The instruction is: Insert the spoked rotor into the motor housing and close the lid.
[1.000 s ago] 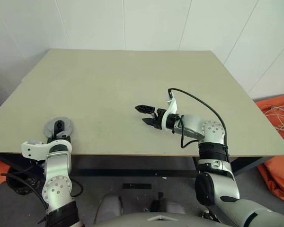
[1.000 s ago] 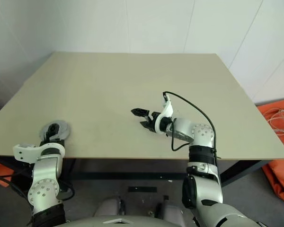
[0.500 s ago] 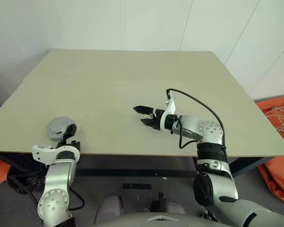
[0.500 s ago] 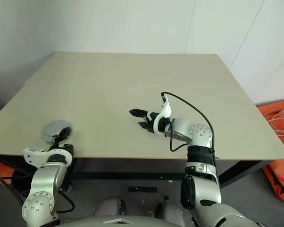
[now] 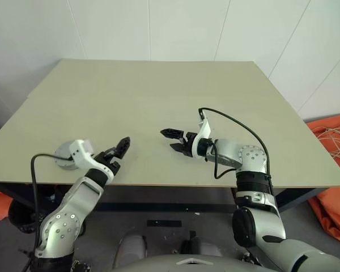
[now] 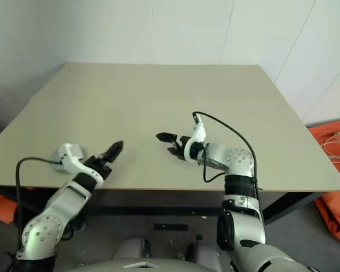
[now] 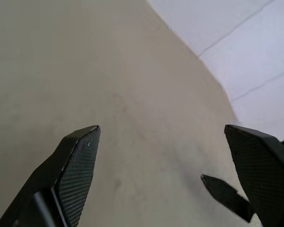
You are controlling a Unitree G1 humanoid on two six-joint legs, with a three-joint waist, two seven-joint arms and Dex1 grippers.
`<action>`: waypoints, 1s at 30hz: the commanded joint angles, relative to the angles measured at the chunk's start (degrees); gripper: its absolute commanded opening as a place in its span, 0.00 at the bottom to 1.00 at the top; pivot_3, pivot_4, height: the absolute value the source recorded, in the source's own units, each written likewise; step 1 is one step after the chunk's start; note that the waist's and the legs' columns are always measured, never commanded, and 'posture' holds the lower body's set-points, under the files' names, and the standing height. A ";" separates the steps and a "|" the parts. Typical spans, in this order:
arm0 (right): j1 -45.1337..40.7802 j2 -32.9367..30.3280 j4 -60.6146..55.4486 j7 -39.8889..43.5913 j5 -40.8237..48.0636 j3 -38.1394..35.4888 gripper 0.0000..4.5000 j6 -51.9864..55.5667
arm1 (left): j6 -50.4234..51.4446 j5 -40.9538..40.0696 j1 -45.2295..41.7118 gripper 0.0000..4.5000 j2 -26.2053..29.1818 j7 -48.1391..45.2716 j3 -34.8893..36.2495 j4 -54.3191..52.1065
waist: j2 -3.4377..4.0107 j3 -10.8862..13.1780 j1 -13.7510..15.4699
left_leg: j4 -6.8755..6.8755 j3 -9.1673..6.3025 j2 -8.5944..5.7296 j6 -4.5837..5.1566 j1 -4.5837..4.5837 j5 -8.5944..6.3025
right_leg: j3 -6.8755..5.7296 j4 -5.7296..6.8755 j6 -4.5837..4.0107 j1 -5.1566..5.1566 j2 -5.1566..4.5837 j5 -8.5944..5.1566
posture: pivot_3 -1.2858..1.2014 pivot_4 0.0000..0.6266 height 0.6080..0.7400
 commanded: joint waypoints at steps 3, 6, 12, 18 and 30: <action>1.84 -3.73 -8.65 8.47 -9.43 5.42 0.99 -6.54 | -5.85 18.96 -2.20 0.99 1.79 -5.00 -4.26 1.67 | 0.08 -0.04 0.00 | -0.01 0.00 0.00 0.00 -0.03 0.00 | 0.00 0.00 0.00 -0.02 0.00 0.00 | 0.52 0.00 1.00; 4.23 -8.00 -13.43 15.13 -19.15 11.93 0.99 -14.35 | -8.34 28.06 -2.62 0.90 2.07 -5.32 -6.13 3.03 | 0.09 -0.05 0.05 | -0.02 0.00 0.01 0.00 -0.04 0.00 | 0.00 0.00 0.00 -0.03 0.01 0.00 | 0.52 0.00 1.00; 9.06 -13.05 -18.22 23.25 -33.73 18.04 0.99 -29.47 | -10.96 37.94 -2.18 0.52 -0.16 -5.17 -6.70 5.28 | 0.11 -0.05 0.05 | -0.01 0.00 0.01 0.01 -0.03 0.00 | 0.00 0.00 -0.03 -0.01 0.00 0.00 | 0.52 0.00 1.00; 15.39 -15.68 -20.82 26.96 -47.60 20.78 0.99 -47.45 | -13.23 45.15 -2.03 0.08 -2.59 -4.75 -6.63 6.33 | 0.11 -0.05 0.06 | -0.01 0.02 0.01 0.04 -0.05 -0.01 | 0.01 -0.02 -0.48 -0.02 0.00 -0.02 | 0.52 0.00 1.00; 23.92 -13.48 -18.42 28.34 -57.12 19.54 0.30 -60.35 | -18.43 54.19 -3.65 0.00 -5.87 -5.38 -5.59 11.16 | 0.19 -0.09 -0.39 | 0.00 0.11 0.10 0.31 0.06 -0.08 | 0.02 -0.04 -0.92 0.02 0.00 0.17 | 0.52 0.00 1.00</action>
